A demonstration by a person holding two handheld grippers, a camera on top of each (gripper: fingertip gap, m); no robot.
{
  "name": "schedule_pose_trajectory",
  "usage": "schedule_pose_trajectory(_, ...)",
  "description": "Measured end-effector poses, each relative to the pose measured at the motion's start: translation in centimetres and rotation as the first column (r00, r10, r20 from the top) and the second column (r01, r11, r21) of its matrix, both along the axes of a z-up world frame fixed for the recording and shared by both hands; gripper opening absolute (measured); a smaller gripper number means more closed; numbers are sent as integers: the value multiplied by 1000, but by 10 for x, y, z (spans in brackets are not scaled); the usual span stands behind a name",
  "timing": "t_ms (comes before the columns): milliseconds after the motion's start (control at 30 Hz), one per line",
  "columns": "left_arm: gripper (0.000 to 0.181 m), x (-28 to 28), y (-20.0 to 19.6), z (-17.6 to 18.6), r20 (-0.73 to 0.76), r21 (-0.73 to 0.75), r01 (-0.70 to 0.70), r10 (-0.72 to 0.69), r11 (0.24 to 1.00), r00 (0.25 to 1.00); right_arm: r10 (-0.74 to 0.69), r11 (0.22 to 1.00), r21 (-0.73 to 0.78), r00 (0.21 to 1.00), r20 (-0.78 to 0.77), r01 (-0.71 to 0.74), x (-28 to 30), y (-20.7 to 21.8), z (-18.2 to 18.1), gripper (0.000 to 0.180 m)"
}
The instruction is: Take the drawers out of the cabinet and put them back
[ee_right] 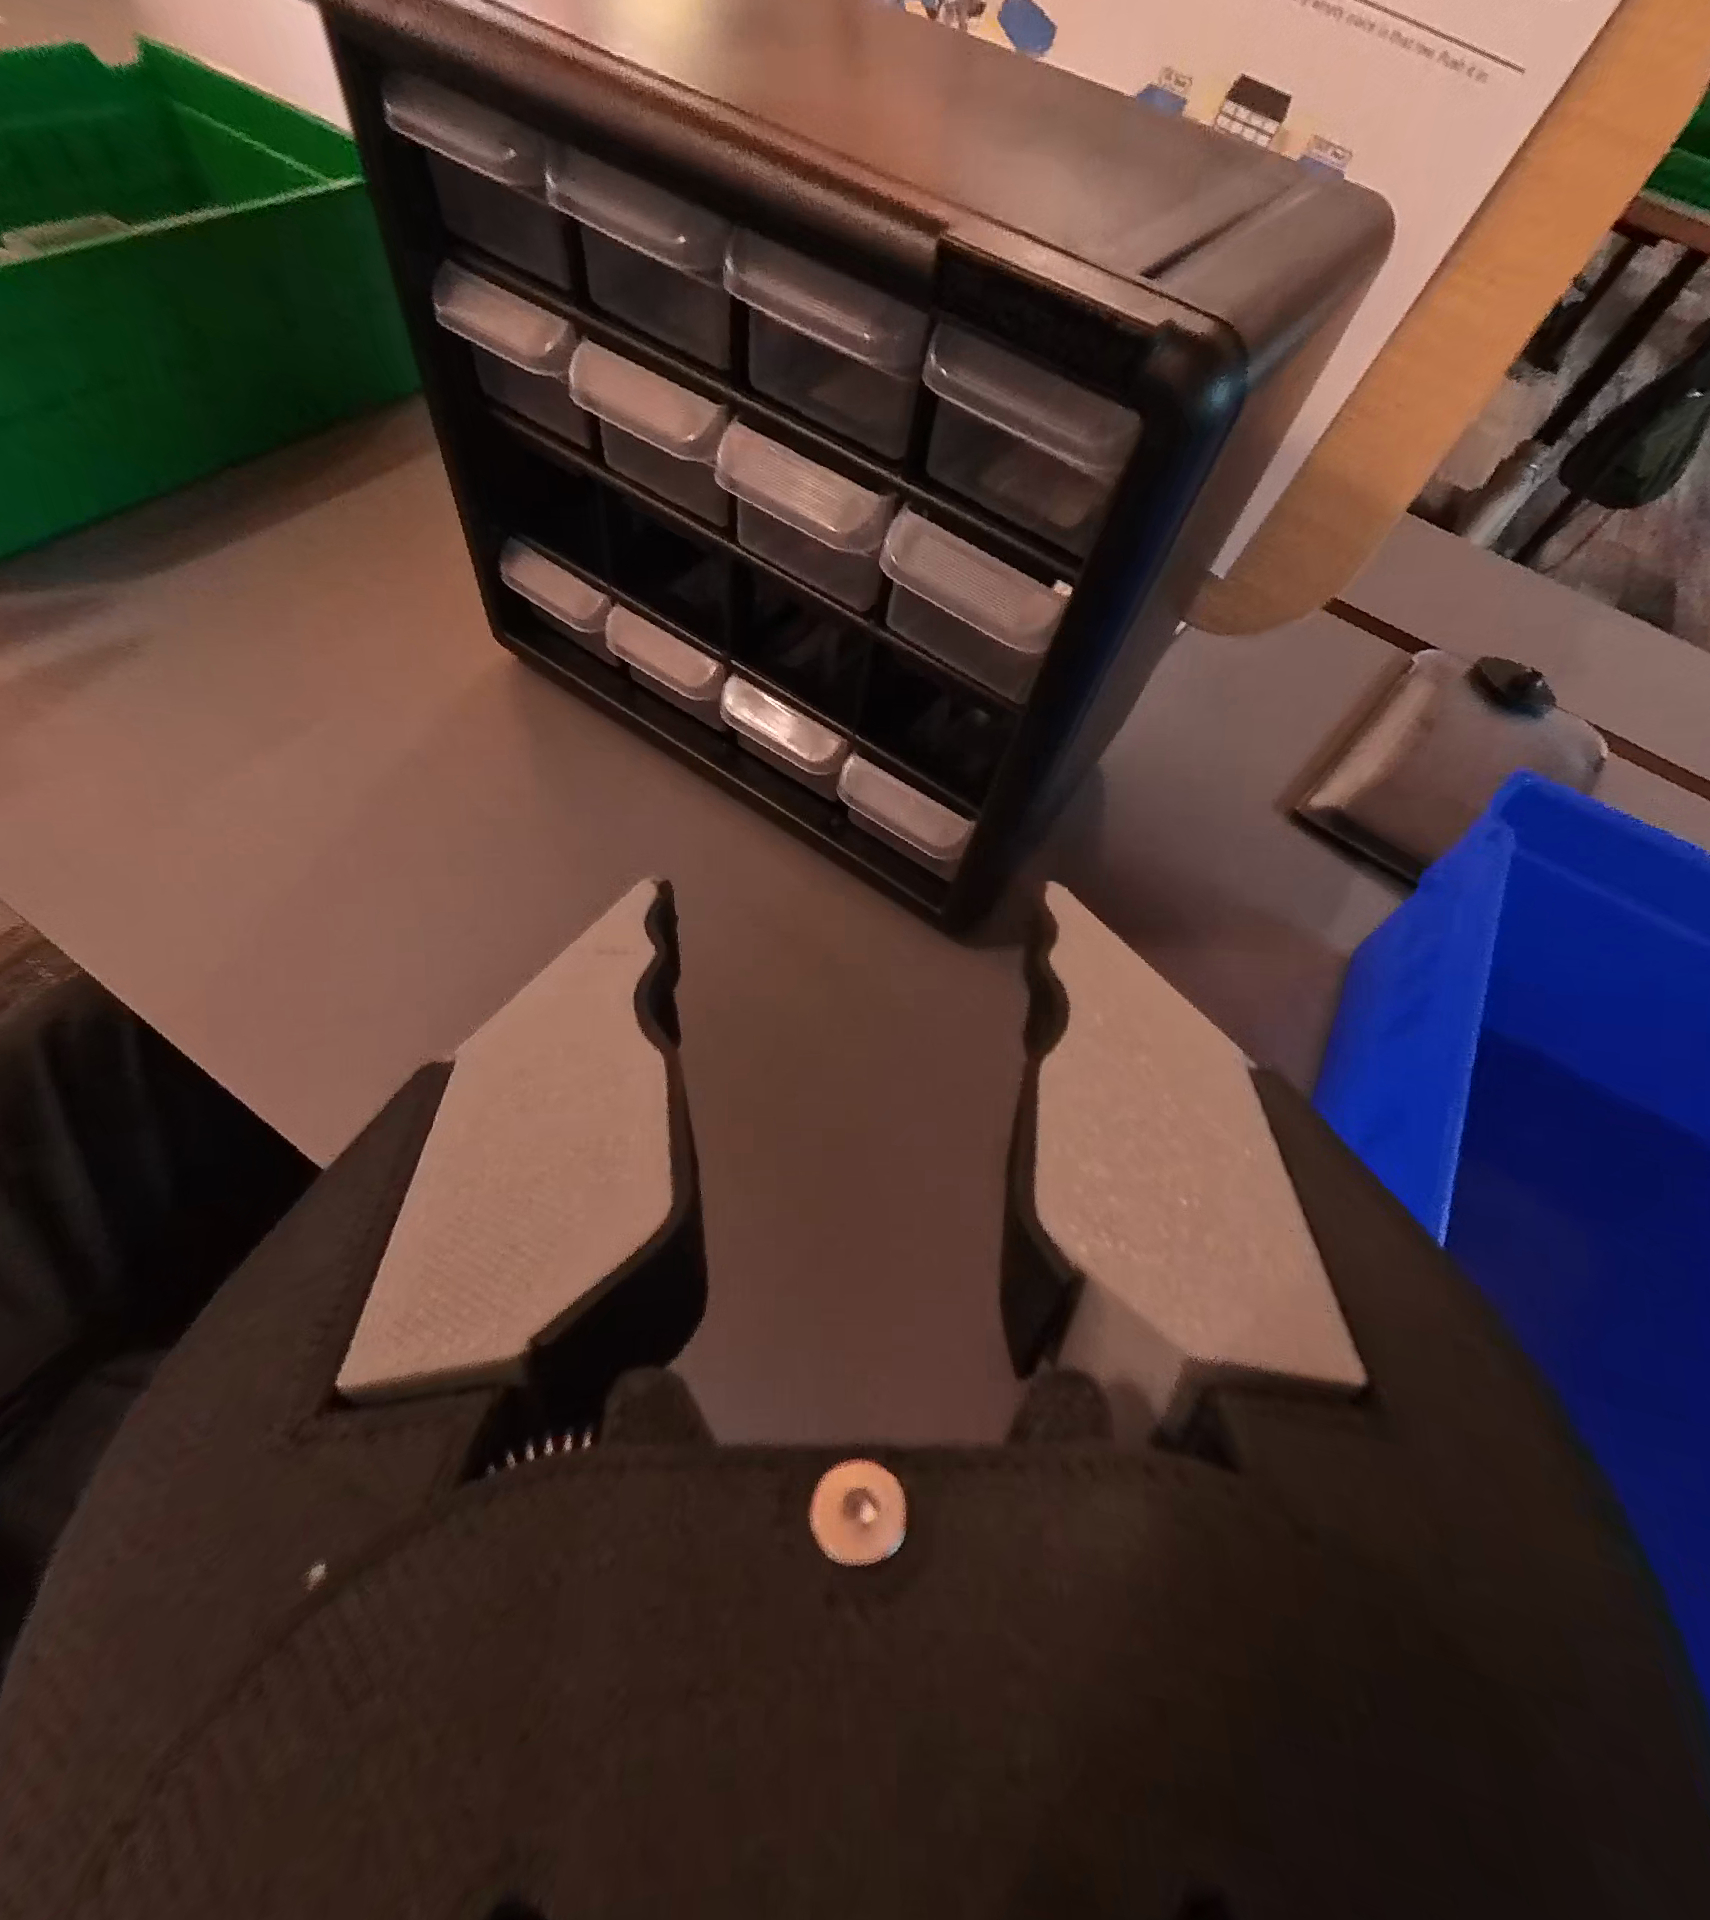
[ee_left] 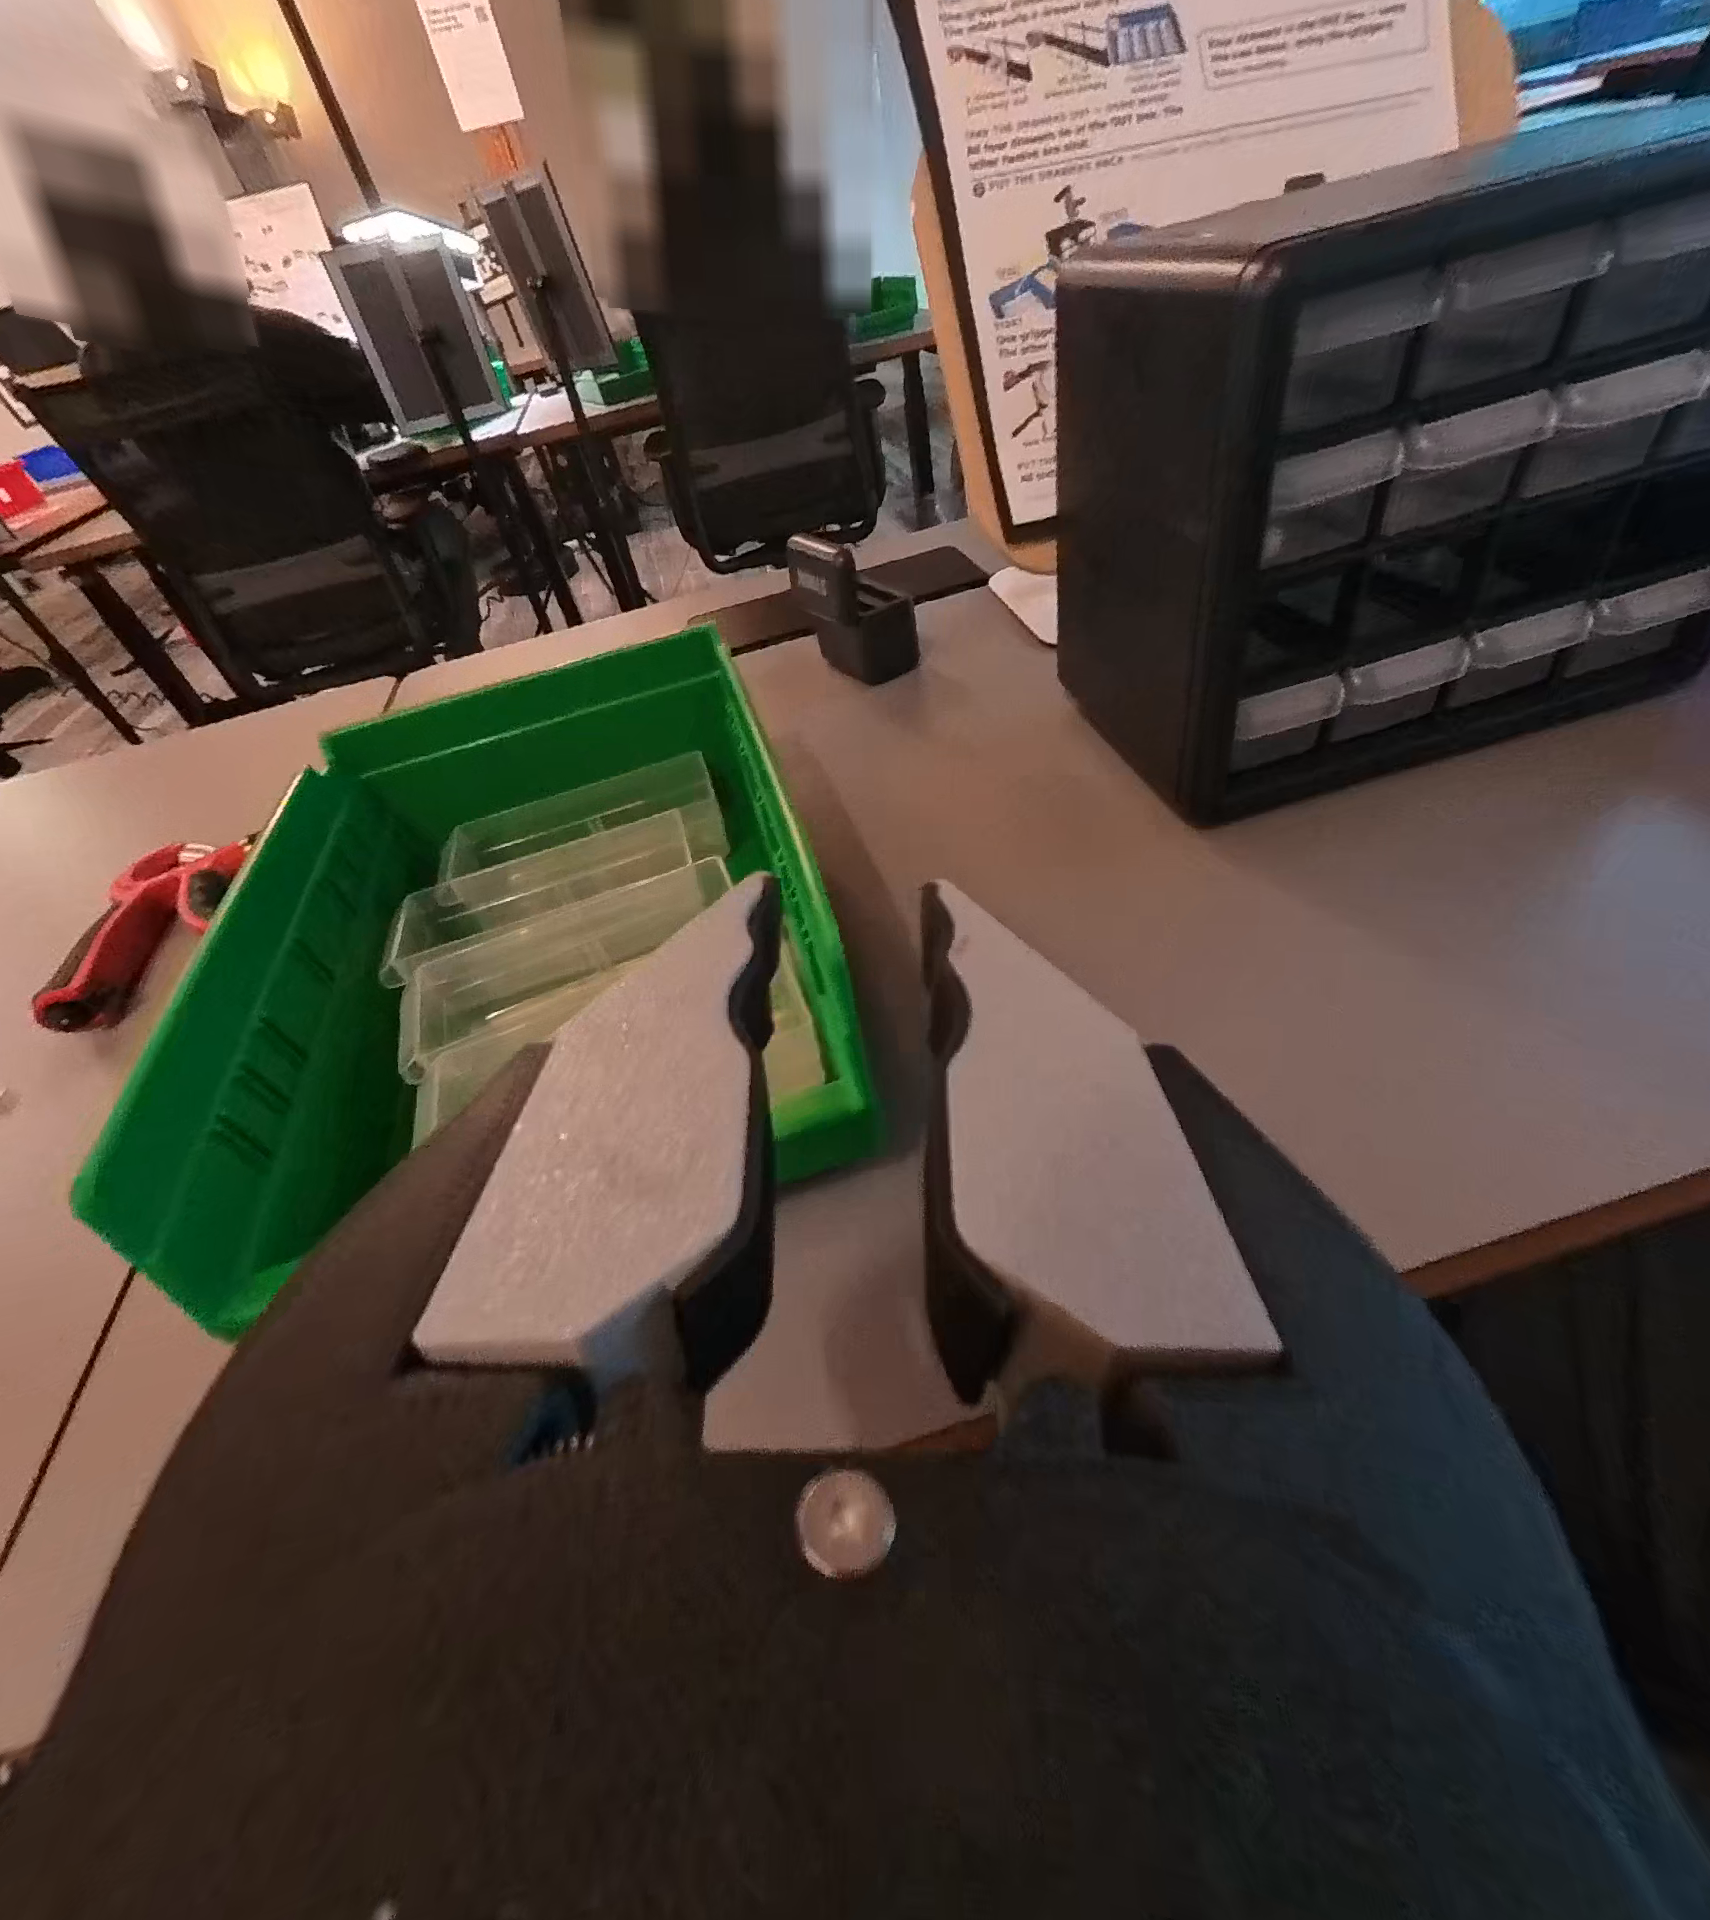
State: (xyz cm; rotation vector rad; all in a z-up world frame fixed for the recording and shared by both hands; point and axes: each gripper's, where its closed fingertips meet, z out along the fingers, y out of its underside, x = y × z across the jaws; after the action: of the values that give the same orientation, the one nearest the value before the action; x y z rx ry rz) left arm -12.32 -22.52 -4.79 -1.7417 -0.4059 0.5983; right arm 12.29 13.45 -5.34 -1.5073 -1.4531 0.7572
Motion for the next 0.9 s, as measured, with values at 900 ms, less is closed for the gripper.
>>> schedule_pose_trajectory(900,24,4,19,-9,-13,-50,38,-39,998,999,-33,999,18,999,-17,33,16,7,6,61)
